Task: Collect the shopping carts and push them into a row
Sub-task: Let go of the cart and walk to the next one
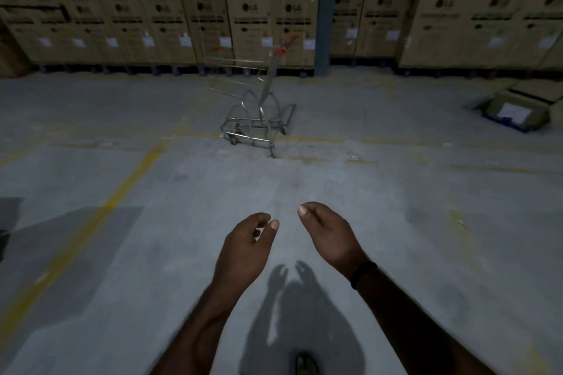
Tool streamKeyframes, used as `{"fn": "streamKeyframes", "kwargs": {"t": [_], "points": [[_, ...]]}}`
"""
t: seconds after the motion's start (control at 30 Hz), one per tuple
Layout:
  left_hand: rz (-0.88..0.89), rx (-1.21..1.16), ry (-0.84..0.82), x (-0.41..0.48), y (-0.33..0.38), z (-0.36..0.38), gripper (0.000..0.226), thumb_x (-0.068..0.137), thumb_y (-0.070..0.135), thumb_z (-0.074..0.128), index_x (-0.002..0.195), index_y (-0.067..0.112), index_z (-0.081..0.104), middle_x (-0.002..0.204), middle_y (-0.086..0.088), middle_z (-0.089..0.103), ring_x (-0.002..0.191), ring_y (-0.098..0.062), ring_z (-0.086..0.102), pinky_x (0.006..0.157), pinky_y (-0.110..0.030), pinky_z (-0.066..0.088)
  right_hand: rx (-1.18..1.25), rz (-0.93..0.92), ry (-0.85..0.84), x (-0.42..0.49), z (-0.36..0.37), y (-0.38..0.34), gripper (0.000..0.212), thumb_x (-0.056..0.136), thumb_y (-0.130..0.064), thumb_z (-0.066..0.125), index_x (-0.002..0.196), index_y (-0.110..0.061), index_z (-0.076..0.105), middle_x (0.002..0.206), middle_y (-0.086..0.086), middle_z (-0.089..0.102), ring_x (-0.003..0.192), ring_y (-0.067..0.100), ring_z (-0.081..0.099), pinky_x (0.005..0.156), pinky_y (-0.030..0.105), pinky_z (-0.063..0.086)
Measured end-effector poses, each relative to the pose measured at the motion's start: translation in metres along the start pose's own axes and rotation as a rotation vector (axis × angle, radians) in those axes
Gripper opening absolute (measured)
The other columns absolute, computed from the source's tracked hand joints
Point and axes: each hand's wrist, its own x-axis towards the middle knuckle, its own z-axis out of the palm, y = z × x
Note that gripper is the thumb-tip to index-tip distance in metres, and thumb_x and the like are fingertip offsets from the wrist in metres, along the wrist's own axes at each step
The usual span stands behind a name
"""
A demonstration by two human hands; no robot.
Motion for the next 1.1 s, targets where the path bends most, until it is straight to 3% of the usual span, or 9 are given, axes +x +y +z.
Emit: {"fn": "streamKeyframes", "kwargs": {"t": [0.13,0.3,0.47,0.57,0.73,0.8,0.97,1.1], "points": [[0.005,0.007,-0.003,0.112,0.023,0.022,0.033,0.097,0.047,0.060,0.119,0.023,0.070,0.113,0.011,0.070,0.096,0.003,0.061,0.074,-0.003,0.037,-0.026,-0.012,0.001,0.109,-0.023,-0.003,0.020,0.100,-0.046,0.055,0.104,-0.029,0.066,0.099,-0.018,0.068,0.092,-0.014,0.058,0.077,0.003,0.038],[0.030,-0.042,-0.001,0.236,0.057,0.043,0.031,0.097,0.045,0.060,0.119,0.025,0.069,0.111,0.013,0.069,0.094,0.010,0.059,0.074,-0.003,0.037,-0.029,-0.026,0.035,0.233,-0.053,-0.017,0.024,0.100,-0.049,0.054,0.109,-0.031,0.066,0.104,-0.021,0.067,0.097,-0.016,0.056,0.078,0.001,0.038],[0.063,-0.064,-0.022,0.343,0.060,0.063,0.025,0.097,0.045,0.060,0.114,0.028,0.069,0.104,0.018,0.069,0.092,0.017,0.058,0.072,0.001,0.037,-0.032,-0.060,0.090,0.333,-0.061,-0.012,0.021,0.101,-0.044,0.054,0.100,-0.026,0.066,0.092,-0.015,0.069,0.091,-0.004,0.061,0.079,0.010,0.043],[0.098,-0.076,-0.060,0.412,0.051,0.079,0.023,0.097,0.045,0.060,0.109,0.028,0.070,0.103,0.017,0.070,0.092,0.011,0.061,0.075,-0.006,0.042,-0.041,-0.069,0.119,0.395,-0.060,-0.002,0.018,0.102,-0.043,0.054,0.097,-0.029,0.065,0.091,-0.017,0.068,0.090,-0.003,0.062,0.079,0.011,0.043],[0.089,-0.138,-0.095,0.544,0.044,0.097,0.018,0.097,0.042,0.064,0.104,0.027,0.071,0.098,0.015,0.072,0.093,0.001,0.065,0.083,-0.023,0.047,-0.083,0.004,0.167,0.511,-0.055,0.004,0.027,0.100,-0.047,0.054,0.113,-0.027,0.068,0.104,-0.022,0.066,0.097,-0.019,0.055,0.076,-0.002,0.036],[0.087,-0.139,-0.110,0.597,0.047,0.098,0.014,0.096,0.041,0.065,0.099,0.029,0.070,0.093,0.015,0.071,0.089,0.001,0.064,0.080,-0.021,0.045,-0.097,0.029,0.171,0.557,-0.054,0.000,0.029,0.099,-0.048,0.053,0.114,-0.027,0.067,0.106,-0.022,0.066,0.101,-0.013,0.057,0.075,-0.003,0.036],[0.160,-0.101,-0.108,0.715,0.062,0.096,0.012,0.097,0.037,0.064,0.096,0.026,0.069,0.089,0.013,0.070,0.084,0.004,0.061,0.075,-0.014,0.043,-0.104,0.026,0.213,0.669,-0.050,-0.013,0.018,0.100,-0.046,0.052,0.107,-0.033,0.062,0.099,-0.029,0.060,0.092,-0.018,0.054,0.074,-0.004,0.035],[0.132,-0.081,-0.105,0.791,0.067,0.107,0.015,0.098,0.037,0.062,0.096,0.024,0.070,0.088,0.009,0.069,0.085,-0.009,0.061,0.078,-0.026,0.045,-0.134,-0.001,0.208,0.744,-0.046,-0.008,0.015,0.100,-0.045,0.052,0.101,-0.035,0.062,0.097,-0.027,0.063,0.092,-0.023,0.053,0.074,-0.003,0.034]]}}
